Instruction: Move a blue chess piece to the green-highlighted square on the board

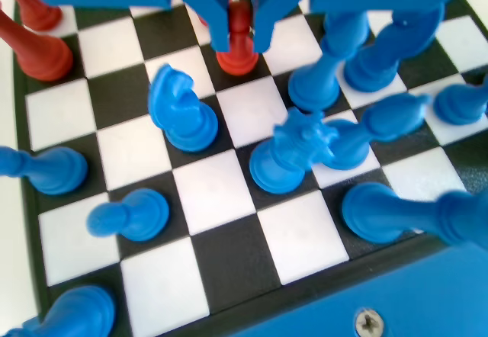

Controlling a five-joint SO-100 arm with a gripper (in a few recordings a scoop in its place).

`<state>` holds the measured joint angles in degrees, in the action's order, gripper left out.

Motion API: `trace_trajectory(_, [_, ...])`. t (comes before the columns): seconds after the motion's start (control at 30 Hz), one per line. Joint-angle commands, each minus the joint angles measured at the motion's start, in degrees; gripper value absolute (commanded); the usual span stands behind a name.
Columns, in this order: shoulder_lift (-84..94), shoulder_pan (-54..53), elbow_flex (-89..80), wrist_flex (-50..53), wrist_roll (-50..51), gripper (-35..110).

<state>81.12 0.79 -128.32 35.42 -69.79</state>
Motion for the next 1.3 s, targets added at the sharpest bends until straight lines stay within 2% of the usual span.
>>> trace_trajectory(0.0, [1.7,-0.1,0.5,0.4,-0.9,1])
trace_trajectory(0.27, [3.3,0.1,1.4,2.7,-0.4,1])
trace_trajectory(0.63, [14.6,-5.3,11.7,16.8,0.4,1])
trace_trajectory(1.1, [14.9,-30.1,25.7,31.4,-1.1,1])
trace_trajectory(1.27, [14.3,-38.0,25.0,31.6,-4.6,1])
